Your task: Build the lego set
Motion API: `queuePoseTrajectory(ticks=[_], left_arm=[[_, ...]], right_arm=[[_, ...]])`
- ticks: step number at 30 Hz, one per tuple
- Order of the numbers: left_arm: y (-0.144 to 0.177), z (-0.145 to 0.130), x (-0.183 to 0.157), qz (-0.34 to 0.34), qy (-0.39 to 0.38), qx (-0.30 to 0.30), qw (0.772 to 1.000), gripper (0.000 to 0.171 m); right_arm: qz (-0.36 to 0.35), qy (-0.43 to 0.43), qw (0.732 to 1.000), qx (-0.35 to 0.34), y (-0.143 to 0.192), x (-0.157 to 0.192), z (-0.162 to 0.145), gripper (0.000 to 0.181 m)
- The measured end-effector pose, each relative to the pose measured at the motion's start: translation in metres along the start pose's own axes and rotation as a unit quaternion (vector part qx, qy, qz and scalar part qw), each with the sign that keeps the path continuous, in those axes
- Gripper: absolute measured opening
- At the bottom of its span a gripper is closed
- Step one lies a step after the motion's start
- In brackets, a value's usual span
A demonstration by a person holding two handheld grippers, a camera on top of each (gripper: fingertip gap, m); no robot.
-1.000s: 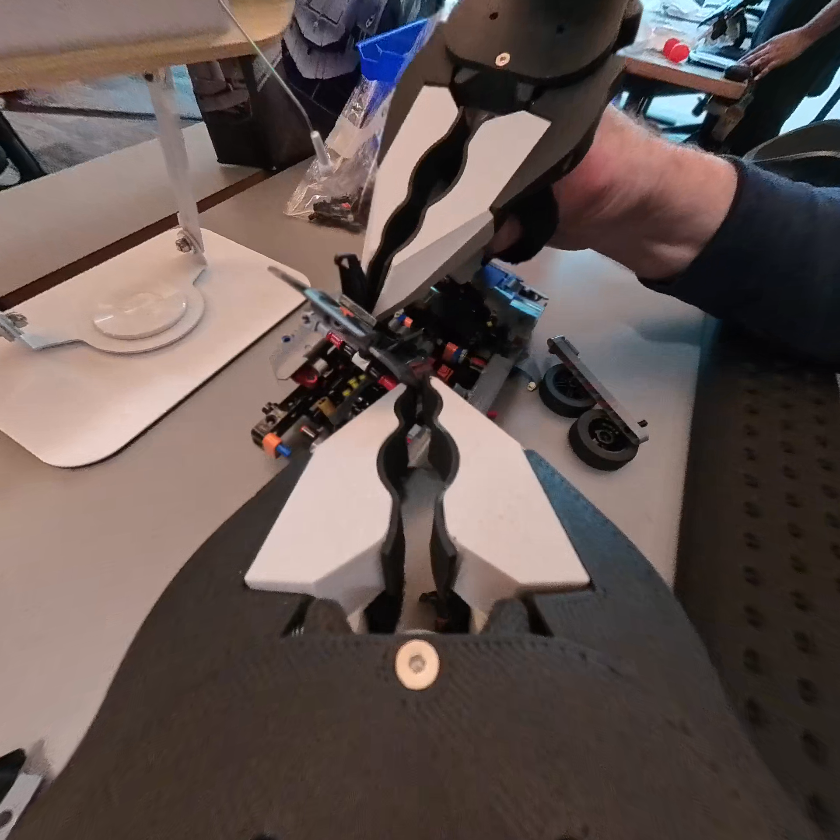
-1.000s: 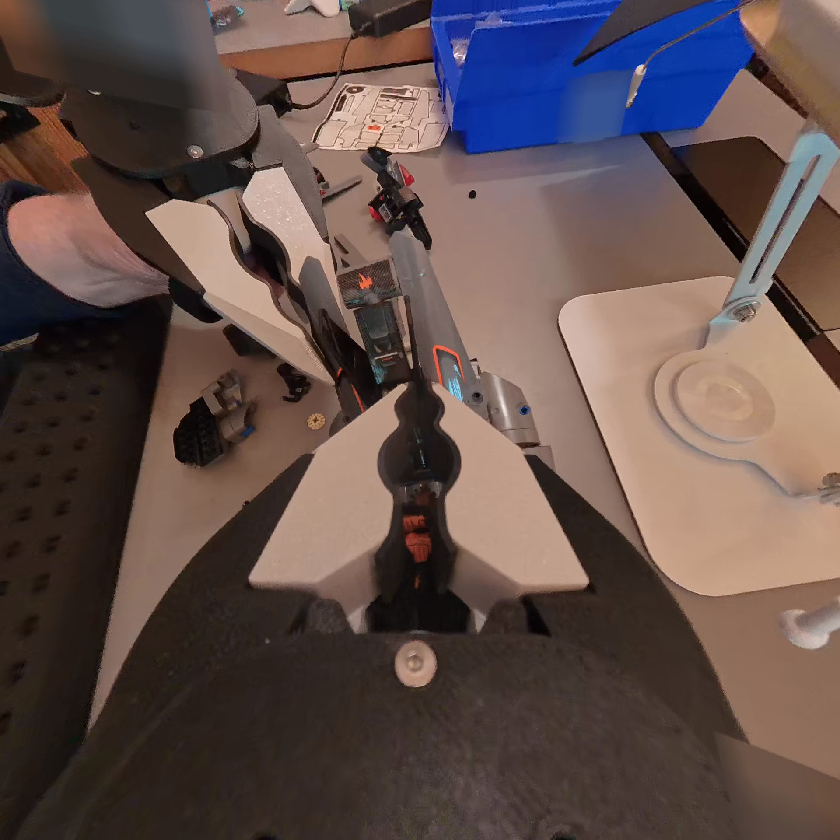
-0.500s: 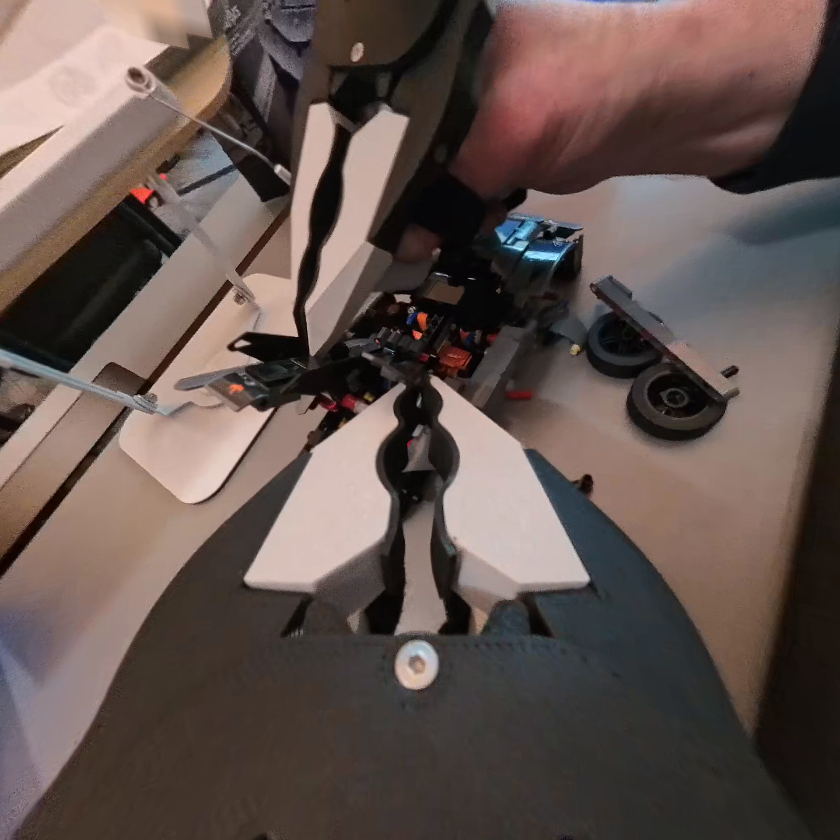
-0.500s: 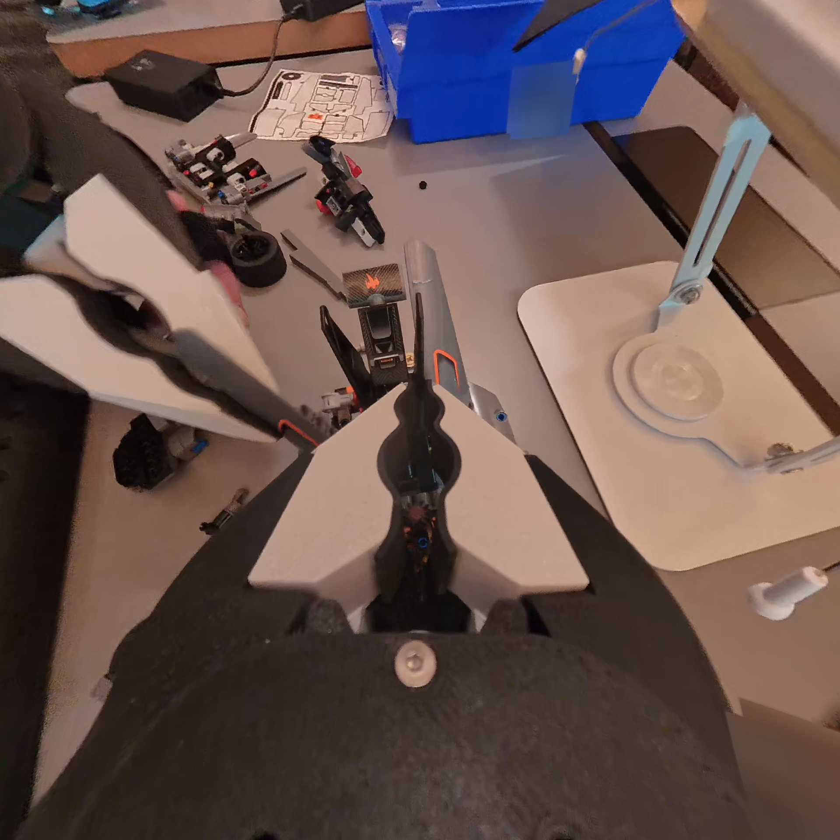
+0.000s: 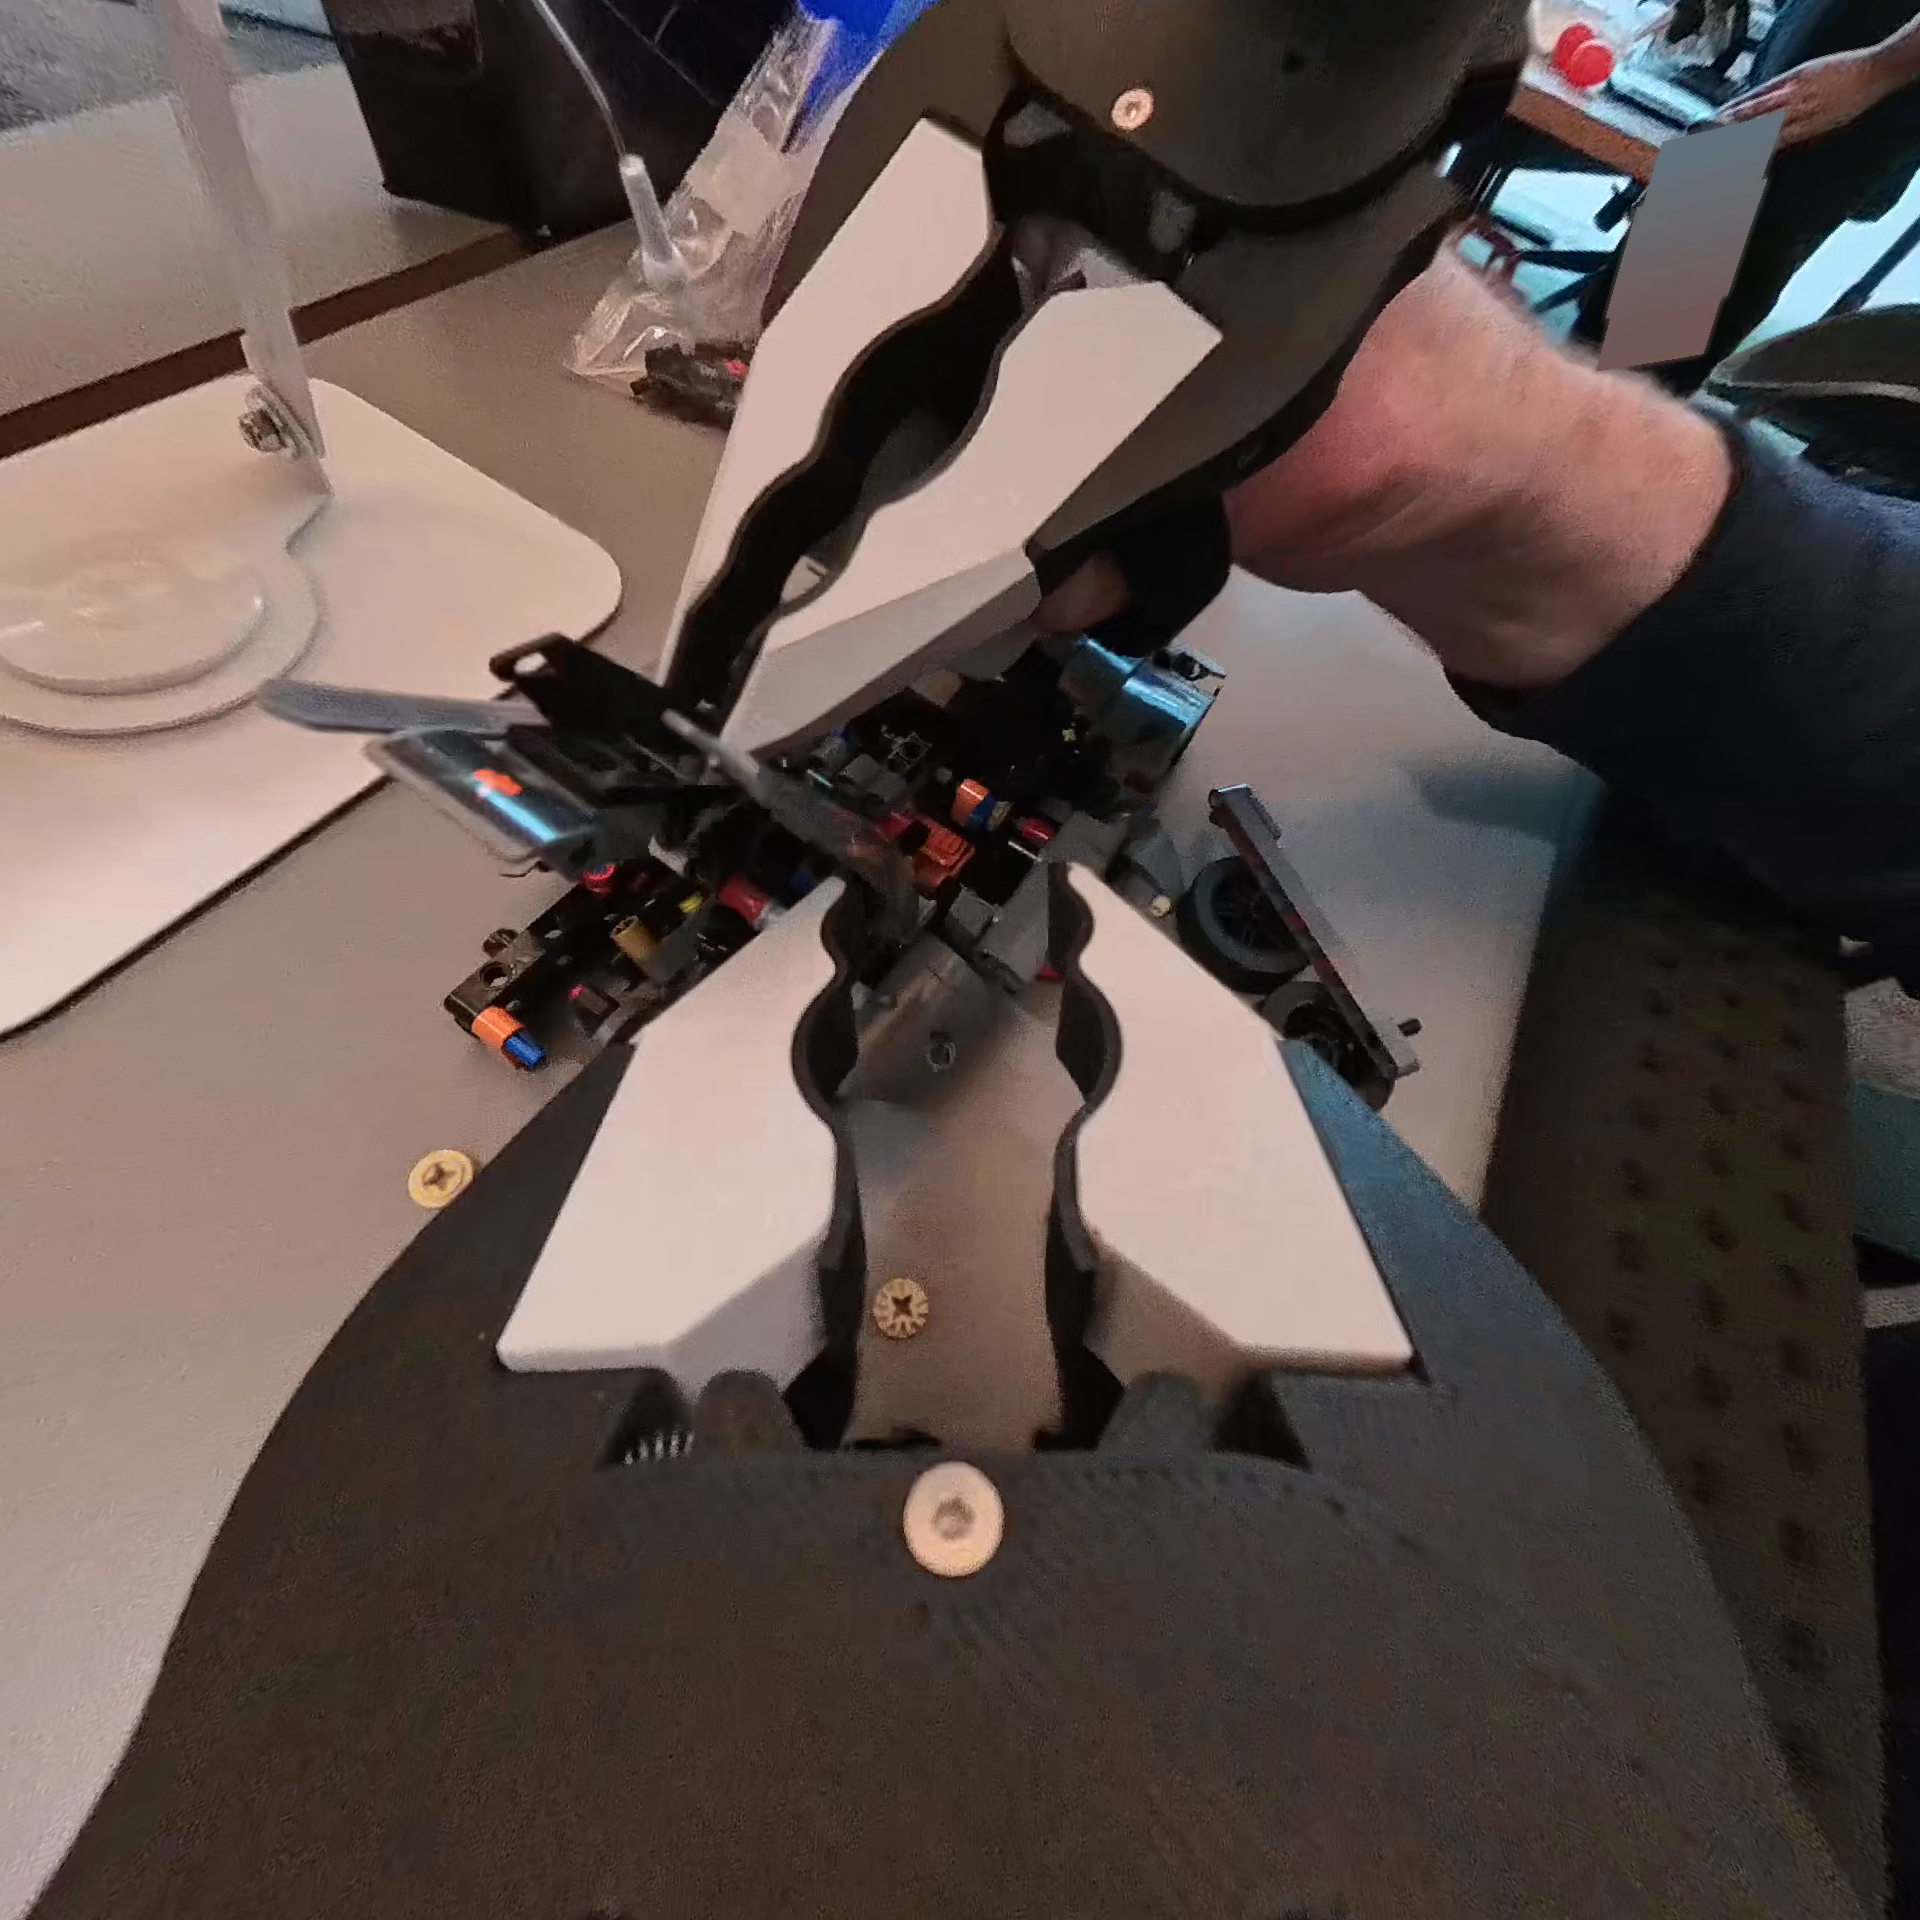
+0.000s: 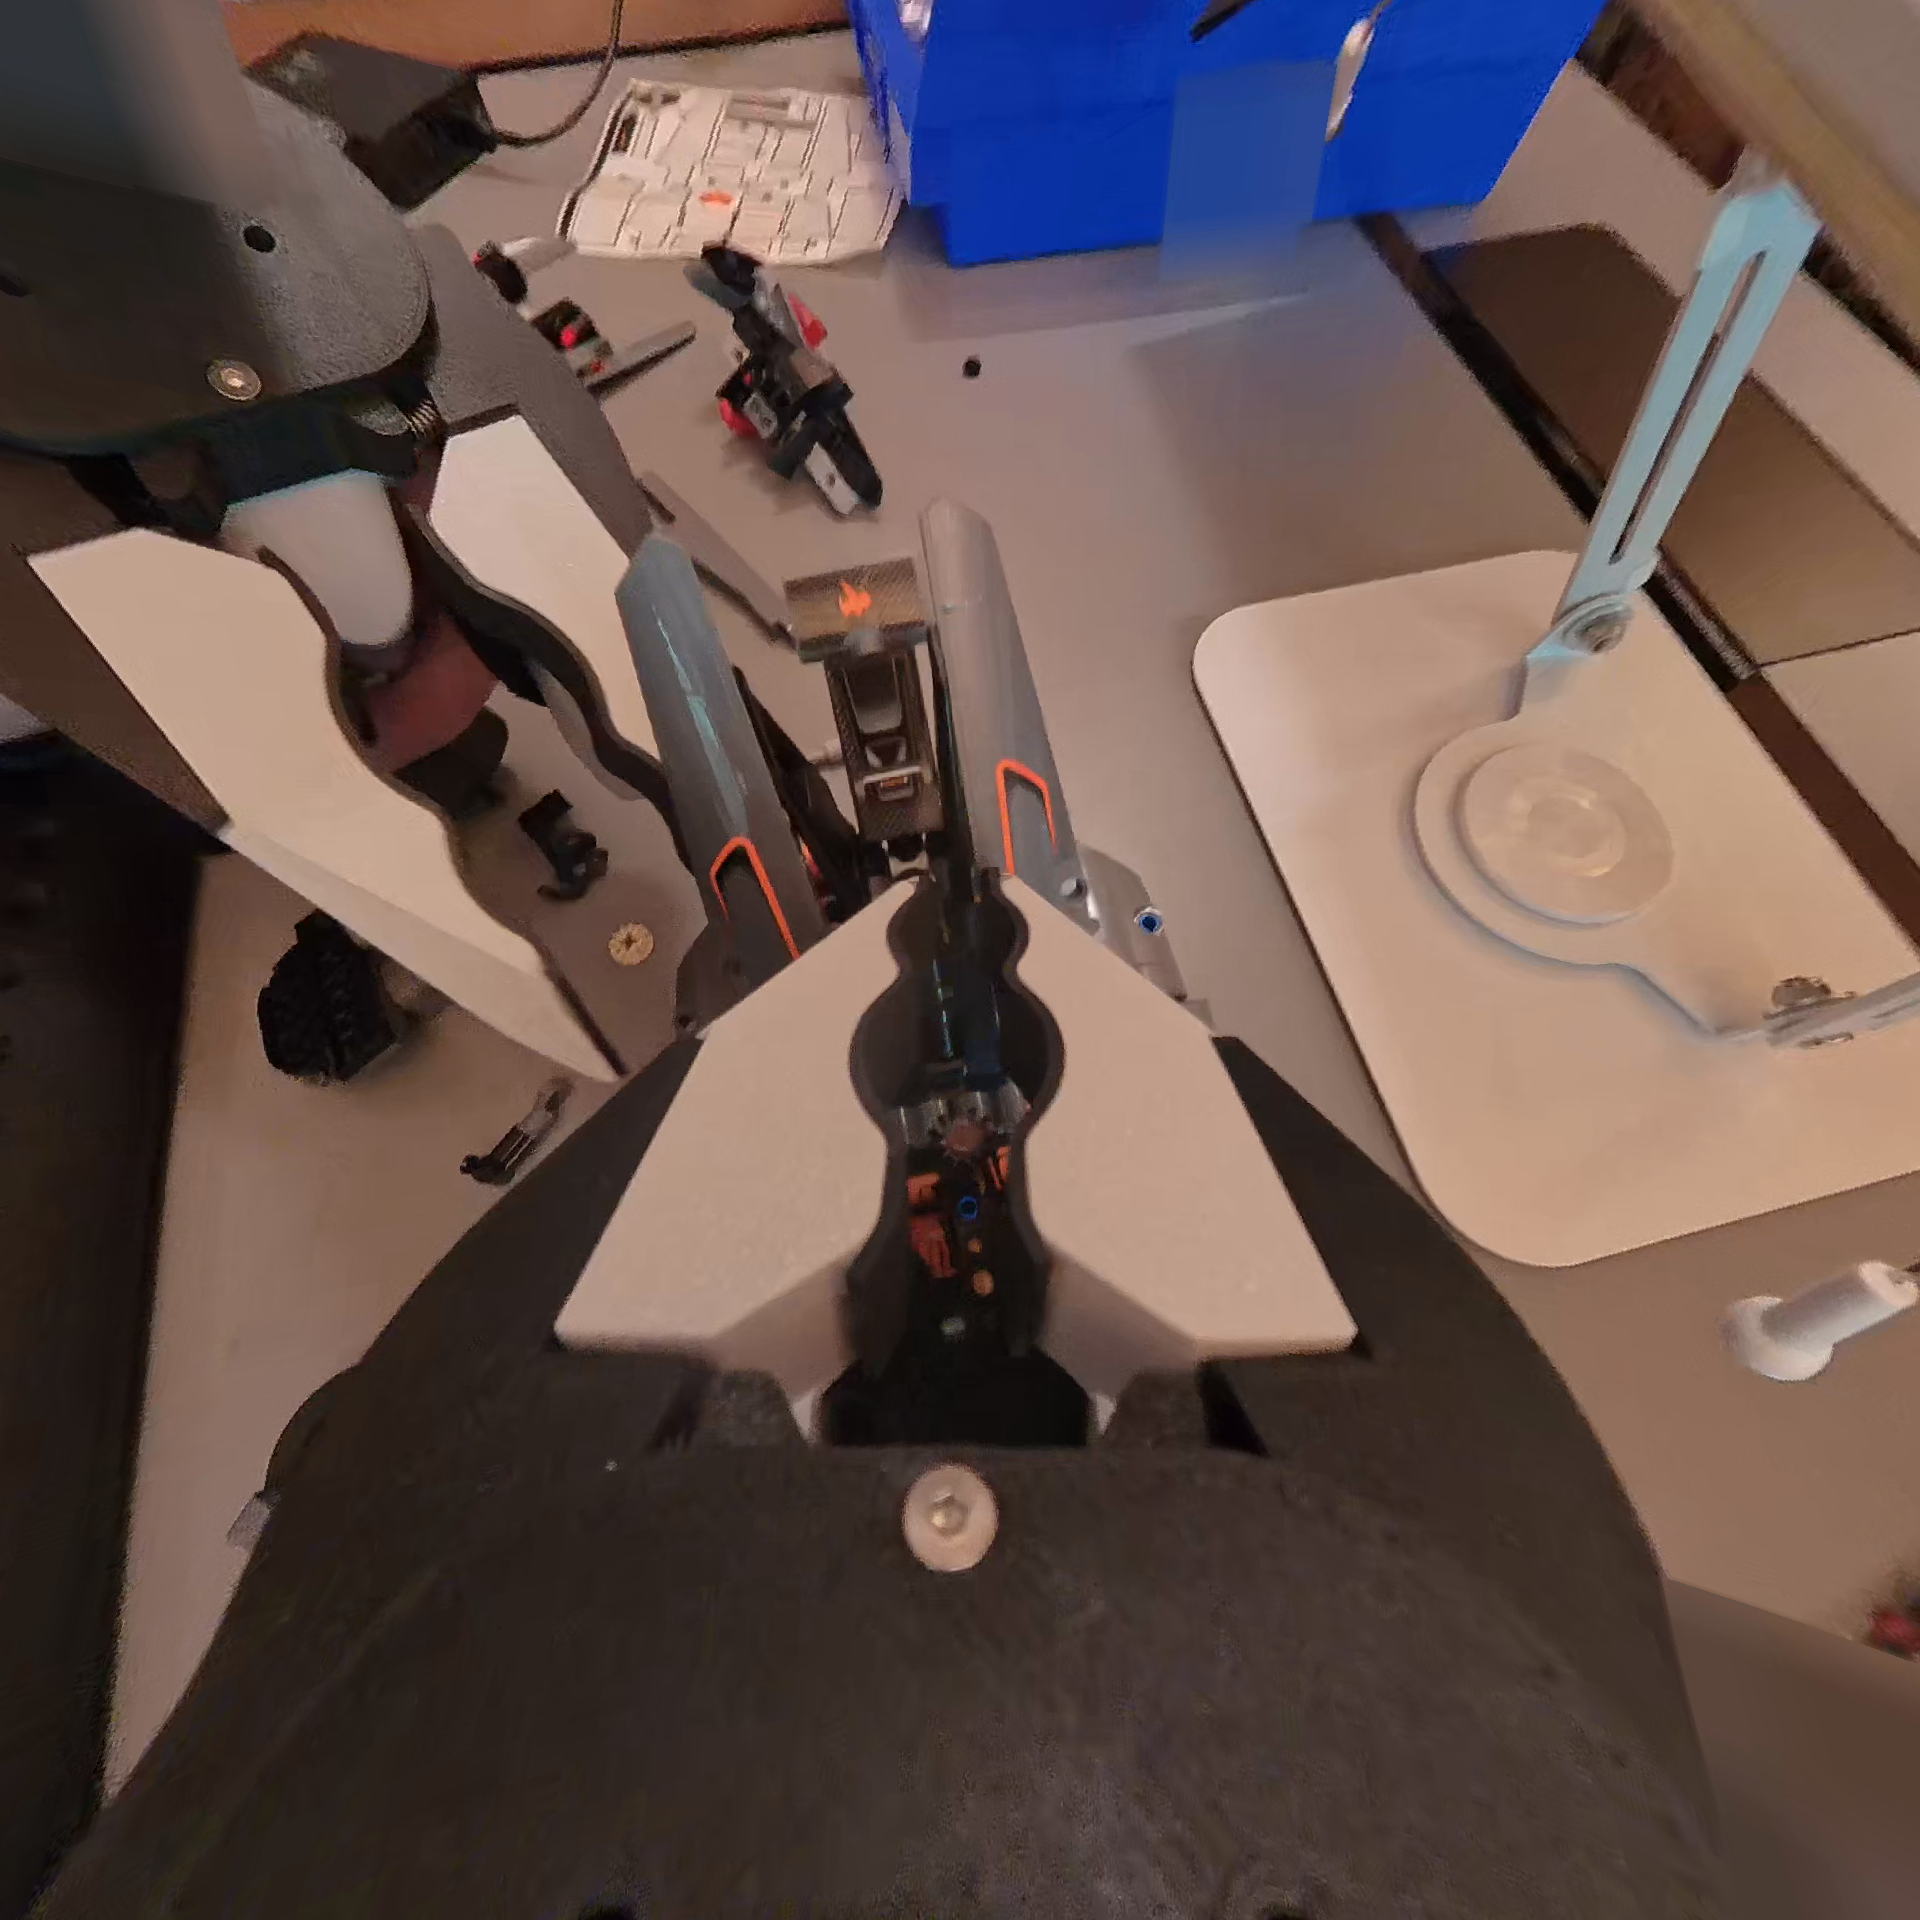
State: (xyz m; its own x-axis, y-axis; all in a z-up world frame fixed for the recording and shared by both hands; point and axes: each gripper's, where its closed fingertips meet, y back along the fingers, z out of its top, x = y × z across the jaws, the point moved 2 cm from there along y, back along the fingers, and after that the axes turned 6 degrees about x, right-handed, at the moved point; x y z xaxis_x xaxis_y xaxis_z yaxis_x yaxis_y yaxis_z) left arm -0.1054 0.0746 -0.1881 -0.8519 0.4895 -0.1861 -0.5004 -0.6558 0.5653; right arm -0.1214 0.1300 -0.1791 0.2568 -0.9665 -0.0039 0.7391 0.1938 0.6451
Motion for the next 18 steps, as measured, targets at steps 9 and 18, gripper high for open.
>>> queuePoseTrajectory(ticks=[9,18], left_arm=[[-0.014,0.006,0.007,0.061,-0.011,0.024,0.998,0.001],[-0.017,0.017,-0.033,-0.075,-0.031,-0.017,0.997,0.000]], right_arm=[[-0.011,0.016,1.000,0.010,0.002,-0.003,-0.006,0.005],[-0.101,0.058,0.993,0.036,-0.014,-0.017,-0.008,0.001]])
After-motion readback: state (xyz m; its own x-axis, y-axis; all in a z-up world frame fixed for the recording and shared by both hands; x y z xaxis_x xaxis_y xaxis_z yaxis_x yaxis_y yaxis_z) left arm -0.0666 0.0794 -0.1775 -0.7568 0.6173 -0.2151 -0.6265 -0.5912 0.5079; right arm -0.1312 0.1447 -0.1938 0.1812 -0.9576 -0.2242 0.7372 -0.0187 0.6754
